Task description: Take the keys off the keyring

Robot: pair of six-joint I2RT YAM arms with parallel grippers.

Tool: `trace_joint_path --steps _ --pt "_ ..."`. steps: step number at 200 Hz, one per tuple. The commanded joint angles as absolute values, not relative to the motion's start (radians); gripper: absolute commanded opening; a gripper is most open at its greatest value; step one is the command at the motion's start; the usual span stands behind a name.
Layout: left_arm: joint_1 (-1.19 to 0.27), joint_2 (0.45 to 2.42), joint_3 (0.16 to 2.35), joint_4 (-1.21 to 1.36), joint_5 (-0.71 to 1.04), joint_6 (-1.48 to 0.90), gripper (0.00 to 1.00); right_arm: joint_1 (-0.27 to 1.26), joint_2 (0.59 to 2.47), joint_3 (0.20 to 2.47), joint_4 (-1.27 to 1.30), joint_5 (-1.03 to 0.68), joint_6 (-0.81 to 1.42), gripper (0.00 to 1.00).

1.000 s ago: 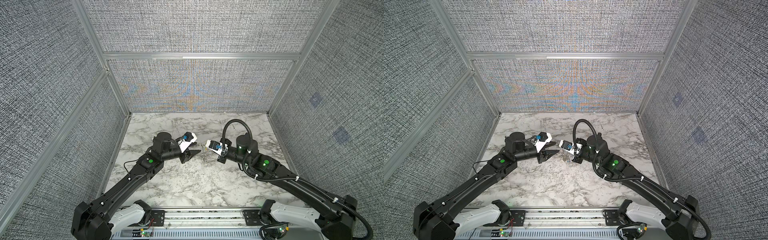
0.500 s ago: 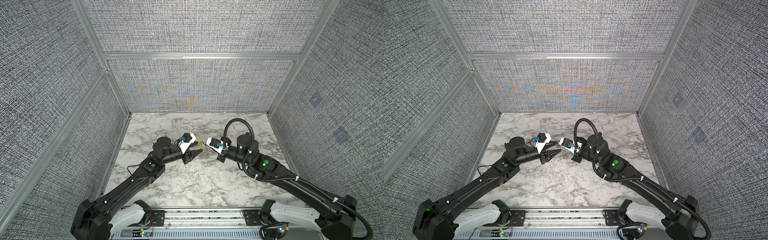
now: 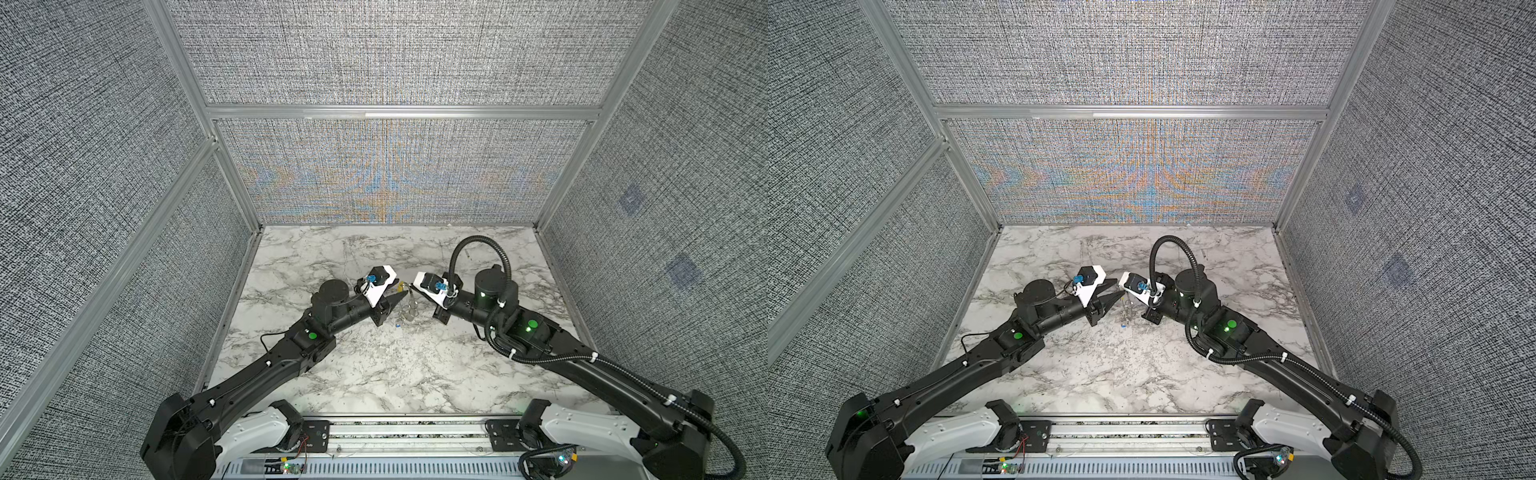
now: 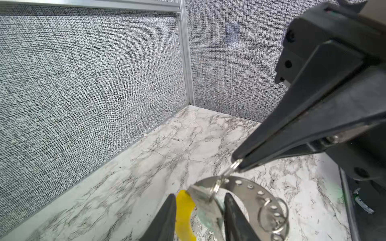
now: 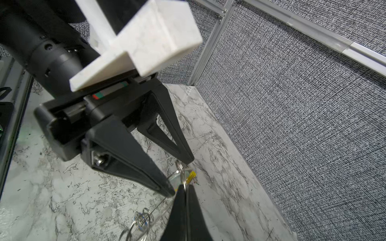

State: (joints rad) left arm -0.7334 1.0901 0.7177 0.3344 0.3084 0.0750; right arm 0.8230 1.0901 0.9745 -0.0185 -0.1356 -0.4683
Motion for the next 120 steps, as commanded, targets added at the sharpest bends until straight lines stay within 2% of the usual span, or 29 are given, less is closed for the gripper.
trace_joint_path --steps 1,43,68,120 --pt "-0.736 1.092 0.730 0.359 0.273 0.086 0.35 0.823 1.087 0.980 0.018 -0.126 -0.448 0.00" --pt "-0.741 1.103 0.741 0.344 0.281 0.091 0.25 0.825 1.092 0.985 0.028 -0.114 -0.419 0.00" --pt "-0.742 1.108 0.747 0.340 0.288 0.098 0.15 0.824 1.108 0.998 0.032 -0.111 -0.382 0.00" --pt "-0.744 1.111 0.748 0.344 0.290 0.106 0.01 0.824 1.119 1.012 0.048 -0.089 -0.309 0.00"
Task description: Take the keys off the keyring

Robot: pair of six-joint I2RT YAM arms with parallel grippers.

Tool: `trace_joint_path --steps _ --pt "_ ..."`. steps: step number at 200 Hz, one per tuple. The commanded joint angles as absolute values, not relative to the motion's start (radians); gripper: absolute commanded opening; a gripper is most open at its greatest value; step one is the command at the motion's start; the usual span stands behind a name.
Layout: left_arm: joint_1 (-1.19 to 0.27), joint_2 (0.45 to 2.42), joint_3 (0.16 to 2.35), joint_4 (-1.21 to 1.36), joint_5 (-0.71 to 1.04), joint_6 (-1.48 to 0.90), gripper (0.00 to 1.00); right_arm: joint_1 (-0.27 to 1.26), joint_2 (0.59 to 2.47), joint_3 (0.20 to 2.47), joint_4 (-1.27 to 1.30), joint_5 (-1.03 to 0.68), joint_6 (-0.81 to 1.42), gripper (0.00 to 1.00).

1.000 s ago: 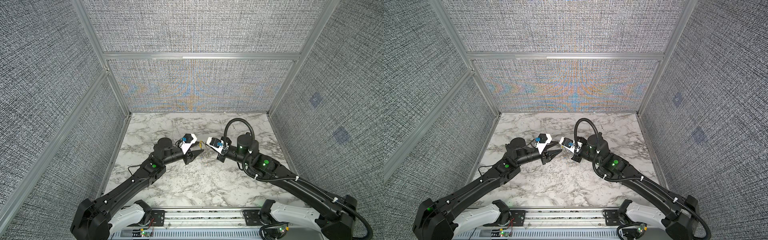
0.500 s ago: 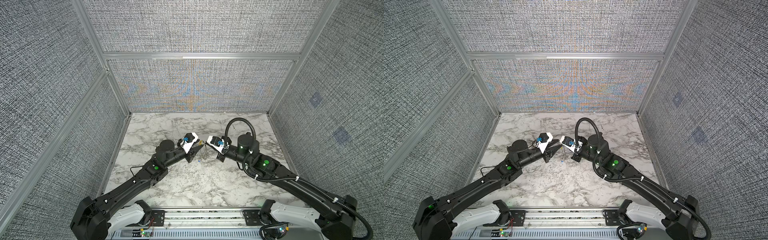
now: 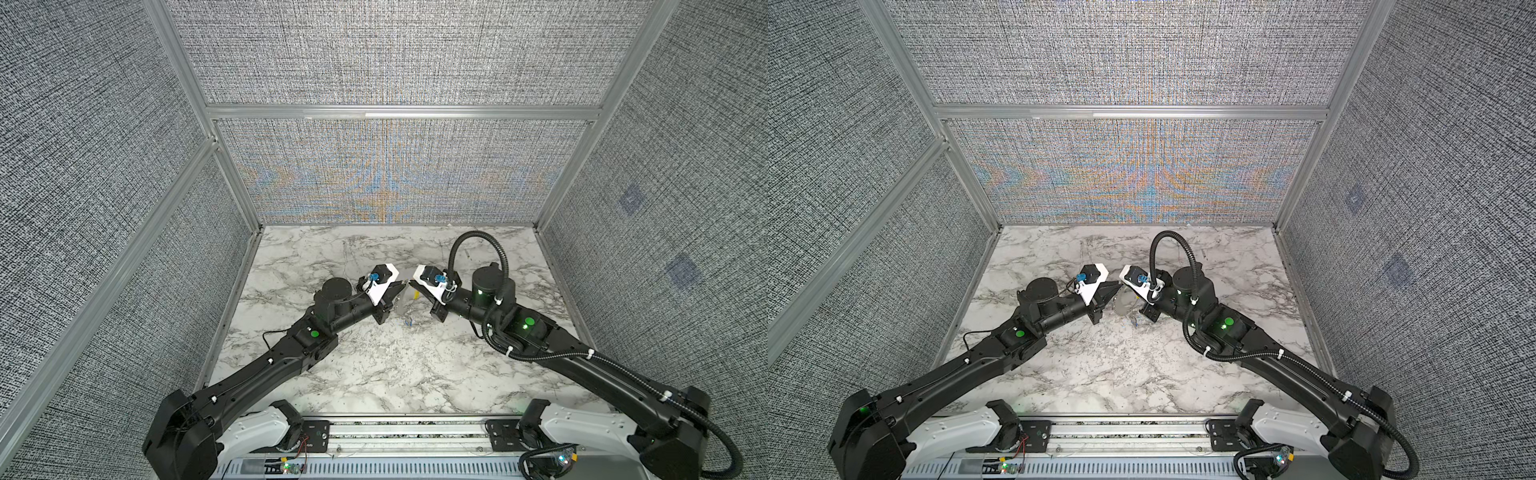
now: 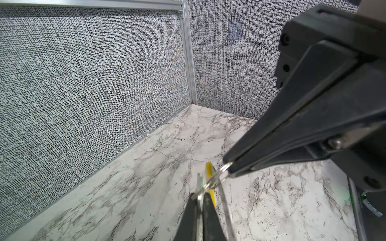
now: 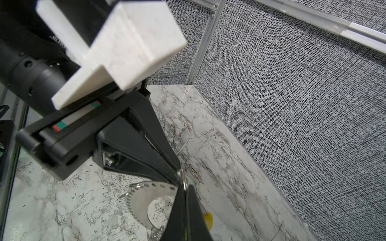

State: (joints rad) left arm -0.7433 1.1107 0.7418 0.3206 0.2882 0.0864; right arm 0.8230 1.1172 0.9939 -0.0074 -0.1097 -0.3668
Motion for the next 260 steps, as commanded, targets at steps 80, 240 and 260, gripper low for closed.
trace_joint_path --steps 80,240,260 --pt "-0.800 1.112 0.776 0.313 0.188 0.175 0.00 0.825 1.159 1.062 0.038 -0.008 -0.120 0.00" --pt "-0.733 1.082 0.687 0.187 0.145 0.025 0.00 0.760 1.093 0.934 0.074 -0.060 -0.144 0.00" --pt "-0.667 1.098 0.682 0.126 0.182 -0.016 0.00 0.730 1.073 0.873 0.078 -0.081 -0.153 0.00"
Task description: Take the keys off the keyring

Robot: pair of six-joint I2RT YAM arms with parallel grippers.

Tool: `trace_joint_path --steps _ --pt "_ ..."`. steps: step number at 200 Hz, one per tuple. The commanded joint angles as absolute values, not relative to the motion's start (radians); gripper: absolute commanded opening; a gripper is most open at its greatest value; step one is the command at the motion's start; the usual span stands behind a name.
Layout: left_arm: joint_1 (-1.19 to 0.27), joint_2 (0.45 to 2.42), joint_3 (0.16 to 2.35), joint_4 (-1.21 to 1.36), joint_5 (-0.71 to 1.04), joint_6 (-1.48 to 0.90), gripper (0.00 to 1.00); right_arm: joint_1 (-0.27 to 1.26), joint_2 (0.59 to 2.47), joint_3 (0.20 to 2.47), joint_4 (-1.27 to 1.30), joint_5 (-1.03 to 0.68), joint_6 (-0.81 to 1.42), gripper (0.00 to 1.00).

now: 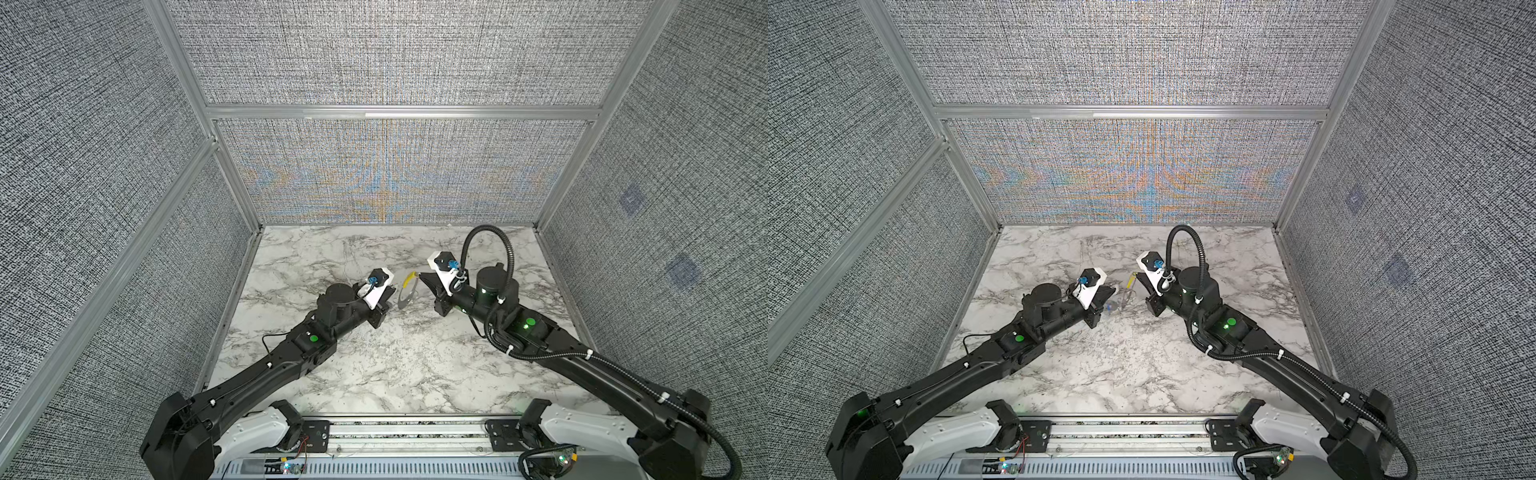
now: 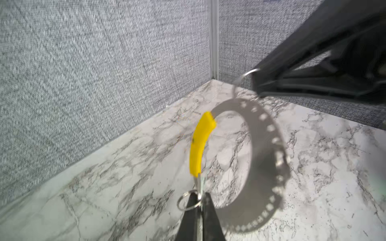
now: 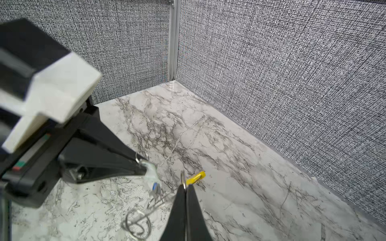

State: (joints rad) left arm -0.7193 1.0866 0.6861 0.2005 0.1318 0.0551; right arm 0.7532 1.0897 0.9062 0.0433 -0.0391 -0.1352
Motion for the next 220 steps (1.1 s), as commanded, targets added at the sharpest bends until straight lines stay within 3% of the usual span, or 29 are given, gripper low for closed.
trace_joint_path --steps 1,86,142,175,195,220 --pt "-0.663 1.101 0.682 0.124 0.184 -0.017 0.00 0.730 1.073 0.871 0.078 -0.082 -0.154 0.00" --pt "-0.491 1.448 0.688 0.079 0.347 -0.142 0.00 0.523 0.916 0.732 -0.108 -0.207 -0.388 0.00" --pt "-0.374 1.711 0.810 -0.051 0.380 -0.155 0.00 0.373 0.953 0.794 -0.298 -0.300 -0.569 0.00" --pt "-0.335 1.800 0.843 -0.058 0.402 -0.175 0.00 0.352 1.048 0.828 -0.284 -0.384 -0.607 0.00" --pt "-0.330 1.801 0.837 -0.044 0.390 -0.191 0.12 0.361 1.134 0.845 -0.262 -0.416 -0.611 0.00" --pt "-0.323 1.750 0.808 -0.022 0.340 -0.210 0.35 0.394 1.223 0.867 -0.223 -0.425 -0.600 0.00"
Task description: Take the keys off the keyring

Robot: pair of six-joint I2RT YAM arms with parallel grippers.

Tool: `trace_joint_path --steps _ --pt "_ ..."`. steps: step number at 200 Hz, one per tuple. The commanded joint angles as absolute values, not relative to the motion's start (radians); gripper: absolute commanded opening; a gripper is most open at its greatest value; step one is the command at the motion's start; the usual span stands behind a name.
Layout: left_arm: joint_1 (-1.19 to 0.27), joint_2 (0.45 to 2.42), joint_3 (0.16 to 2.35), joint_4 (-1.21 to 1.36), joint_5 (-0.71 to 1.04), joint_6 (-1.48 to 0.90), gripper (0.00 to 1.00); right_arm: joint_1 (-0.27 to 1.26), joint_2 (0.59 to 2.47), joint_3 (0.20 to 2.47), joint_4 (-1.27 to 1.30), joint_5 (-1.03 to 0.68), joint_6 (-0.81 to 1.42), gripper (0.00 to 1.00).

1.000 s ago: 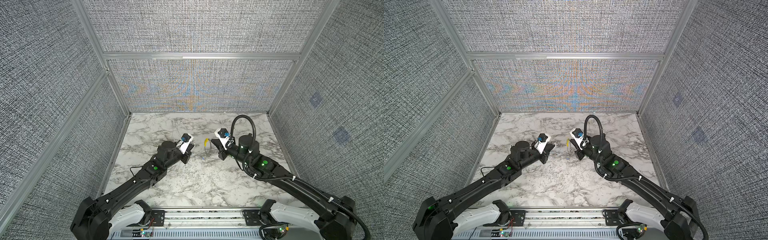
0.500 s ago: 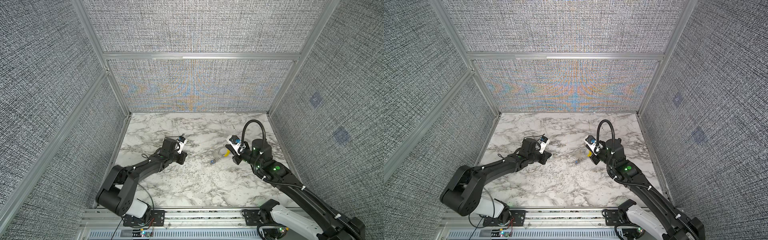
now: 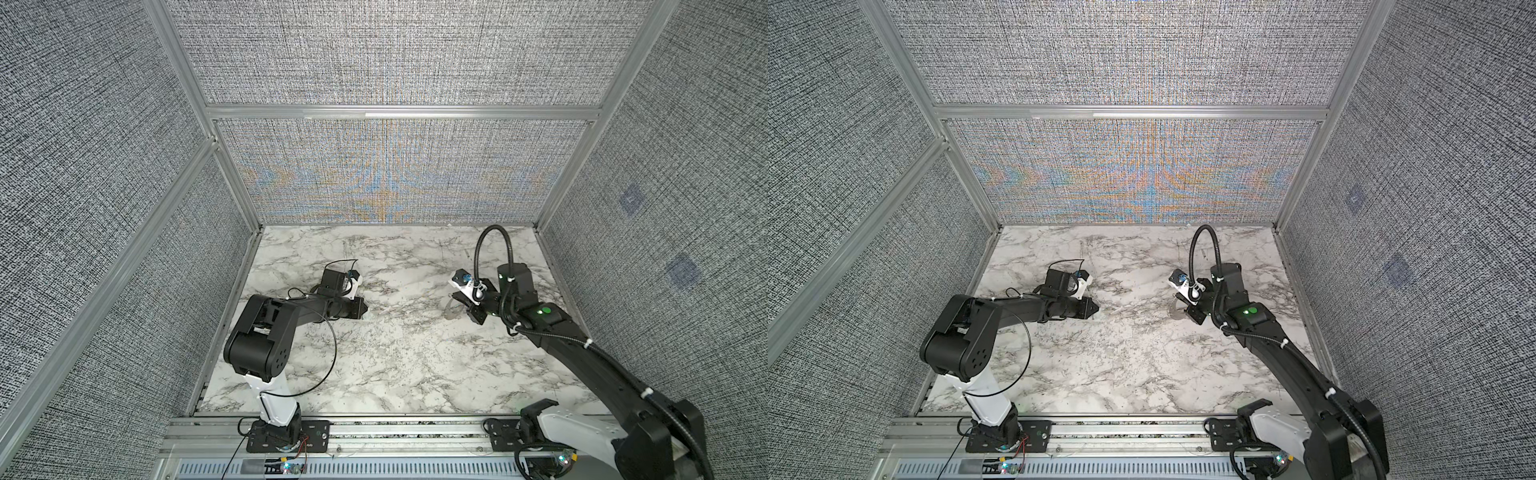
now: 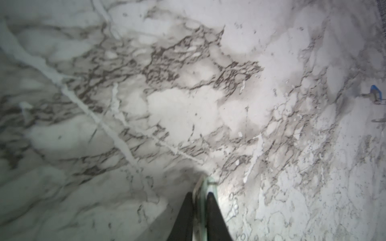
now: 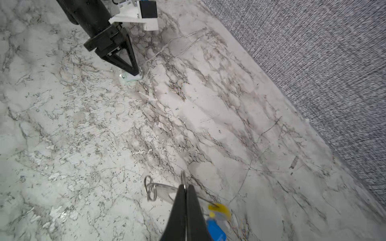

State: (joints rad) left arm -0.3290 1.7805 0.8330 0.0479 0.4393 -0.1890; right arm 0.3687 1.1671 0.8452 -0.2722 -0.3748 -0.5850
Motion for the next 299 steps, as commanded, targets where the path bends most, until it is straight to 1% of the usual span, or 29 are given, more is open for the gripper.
trace_joint_path --steps 1,5,11,16,33,40,96,124,156,177,188,205,216,232,252,273,299 --pt "-0.324 1.748 0.808 -0.022 0.339 -0.211 0.36 0.395 1.227 0.868 -0.222 -0.426 -0.600 0.00" --pt "-0.322 1.736 0.806 -0.020 0.332 -0.211 0.38 0.401 1.241 0.869 -0.217 -0.428 -0.599 0.00" --pt "-0.322 1.719 0.802 -0.018 0.322 -0.210 0.46 0.412 1.260 0.879 -0.208 -0.427 -0.598 0.00" --pt "-0.321 1.698 0.799 -0.019 0.312 -0.210 0.50 0.420 1.282 0.888 -0.203 -0.428 -0.597 0.00" --pt "-0.319 1.628 0.797 -0.029 0.270 -0.209 0.56 0.454 1.362 0.917 -0.197 -0.426 -0.613 0.00" --pt "-0.319 1.598 0.797 -0.035 0.250 -0.209 0.58 0.470 1.395 0.971 -0.204 -0.421 -0.624 0.00" --pt "-0.317 1.362 0.786 -0.111 0.165 -0.188 0.60 0.592 1.680 1.192 -0.265 -0.434 -0.671 0.00" --pt "-0.318 1.308 0.775 -0.138 0.144 -0.169 0.60 0.644 1.807 1.296 -0.283 -0.434 -0.665 0.00" --pt "-0.318 1.268 0.770 -0.179 0.135 -0.166 0.60 0.701 1.919 1.395 -0.389 -0.458 -0.697 0.00" --pt "-0.318 1.242 0.770 -0.189 0.143 -0.158 0.60 0.725 1.934 1.396 -0.409 -0.457 -0.700 0.01" --pt "-0.318 1.239 0.770 -0.187 0.150 -0.149 0.60 0.733 1.935 1.385 -0.393 -0.463 -0.683 0.09" --pt "-0.318 1.240 0.773 -0.171 0.210 -0.115 0.60 0.740 1.932 1.368 -0.357 -0.477 -0.645 0.16" --pt "-0.318 1.246 0.778 -0.163 0.260 -0.085 0.60 0.740 1.925 1.365 -0.360 -0.473 -0.630 0.25" --pt "-0.316 1.253 0.787 -0.162 0.289 -0.084 0.60 0.739 1.900 1.355 -0.367 -0.445 -0.620 0.30" --pt "-0.318 1.259 0.793 -0.154 0.339 -0.054 0.60 0.734 1.842 1.340 -0.393 -0.428 -0.624 0.40" --pt "-0.321 1.269 0.801 -0.136 0.405 -0.018 0.60 0.694 1.770 1.283 -0.394 -0.388 -0.643 0.41" --pt "-0.342 1.291 0.804 -0.086 0.480 0.025 0.58 0.593 1.711 1.215 -0.405 -0.361 -0.649 0.40"
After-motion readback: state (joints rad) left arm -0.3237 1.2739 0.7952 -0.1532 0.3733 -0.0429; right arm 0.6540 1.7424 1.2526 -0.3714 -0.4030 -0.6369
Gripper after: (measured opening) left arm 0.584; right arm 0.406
